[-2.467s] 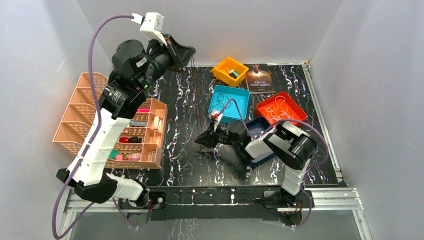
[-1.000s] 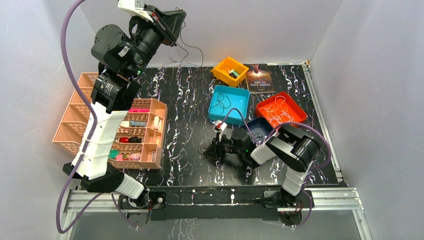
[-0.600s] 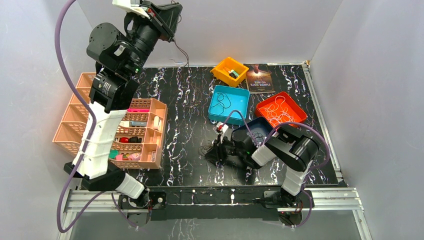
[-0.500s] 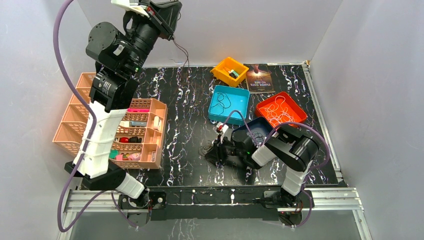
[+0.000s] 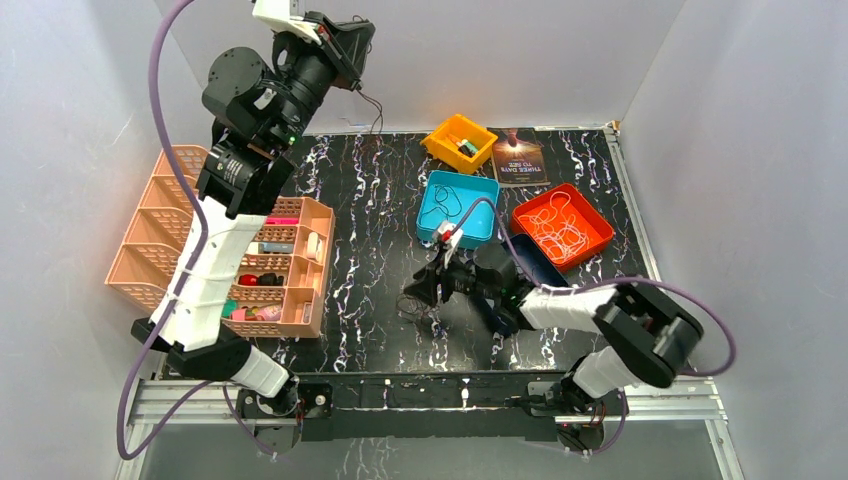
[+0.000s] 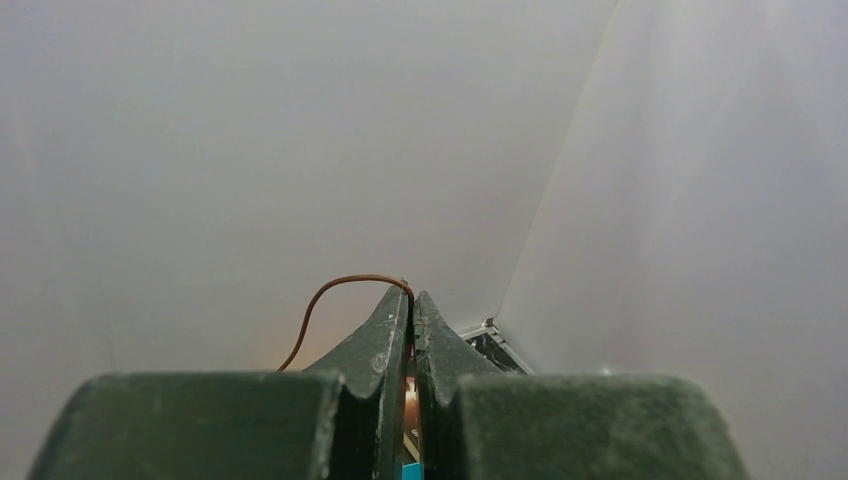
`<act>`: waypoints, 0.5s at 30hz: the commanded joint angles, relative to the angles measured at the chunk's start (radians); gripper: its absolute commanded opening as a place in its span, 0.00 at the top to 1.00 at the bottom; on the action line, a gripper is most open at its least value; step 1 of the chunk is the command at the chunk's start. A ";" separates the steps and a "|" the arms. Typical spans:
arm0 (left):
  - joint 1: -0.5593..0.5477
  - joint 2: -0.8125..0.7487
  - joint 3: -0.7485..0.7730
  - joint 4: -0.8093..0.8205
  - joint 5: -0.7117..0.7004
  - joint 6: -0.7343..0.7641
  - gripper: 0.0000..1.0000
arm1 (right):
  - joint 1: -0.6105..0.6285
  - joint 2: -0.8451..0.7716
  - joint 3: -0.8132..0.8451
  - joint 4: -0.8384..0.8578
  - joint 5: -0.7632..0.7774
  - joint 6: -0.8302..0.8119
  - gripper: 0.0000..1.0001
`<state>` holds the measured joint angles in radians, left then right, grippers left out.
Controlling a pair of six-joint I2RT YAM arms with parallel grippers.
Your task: Untangle the cables
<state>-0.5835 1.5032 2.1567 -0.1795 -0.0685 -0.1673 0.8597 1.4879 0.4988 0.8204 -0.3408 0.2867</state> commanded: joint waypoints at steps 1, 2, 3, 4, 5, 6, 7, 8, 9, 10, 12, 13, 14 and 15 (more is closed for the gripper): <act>0.005 -0.056 -0.023 0.038 -0.019 0.011 1.00 | 0.006 -0.144 0.061 -0.150 0.112 -0.052 0.41; 0.005 -0.059 -0.033 0.039 -0.022 0.011 1.00 | 0.005 -0.172 0.075 -0.194 0.141 -0.059 0.39; 0.004 -0.063 -0.042 0.040 -0.023 0.010 1.00 | 0.005 -0.201 0.087 -0.236 0.173 -0.067 0.38; 0.005 -0.066 -0.053 0.040 -0.028 0.010 1.00 | 0.006 -0.231 0.102 -0.278 0.209 -0.072 0.37; 0.004 -0.069 -0.063 0.040 -0.030 0.009 1.00 | 0.005 -0.258 0.118 -0.322 0.252 -0.075 0.36; 0.005 -0.074 -0.075 0.040 -0.033 0.008 1.00 | 0.006 -0.284 0.132 -0.363 0.293 -0.078 0.36; 0.005 -0.077 -0.084 0.040 -0.034 0.007 1.00 | 0.006 -0.308 0.150 -0.411 0.336 -0.086 0.35; 0.005 -0.080 -0.096 0.040 -0.036 0.005 1.00 | 0.005 -0.330 0.168 -0.451 0.373 -0.096 0.34; 0.005 -0.083 -0.106 0.040 -0.037 0.003 1.00 | 0.005 -0.349 0.180 -0.487 0.400 -0.107 0.33; 0.004 -0.086 -0.118 0.040 -0.039 0.000 1.00 | 0.005 -0.365 0.193 -0.521 0.420 -0.123 0.32; 0.005 -0.088 -0.131 0.031 -0.037 -0.004 1.00 | 0.005 -0.390 0.214 -0.582 0.465 -0.142 0.30; 0.004 -0.086 -0.135 0.022 -0.037 -0.007 1.00 | 0.005 -0.398 0.223 -0.612 0.495 -0.144 0.29; 0.004 -0.083 -0.137 0.011 -0.039 -0.010 1.00 | 0.005 -0.402 0.233 -0.647 0.527 -0.145 0.29; 0.005 -0.079 -0.140 0.002 -0.038 -0.011 1.00 | 0.005 -0.402 0.247 -0.682 0.559 -0.142 0.29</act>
<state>-0.5835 1.4593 2.0274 -0.1806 -0.0944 -0.1703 0.8597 1.1137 0.6750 0.3099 0.0471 0.1818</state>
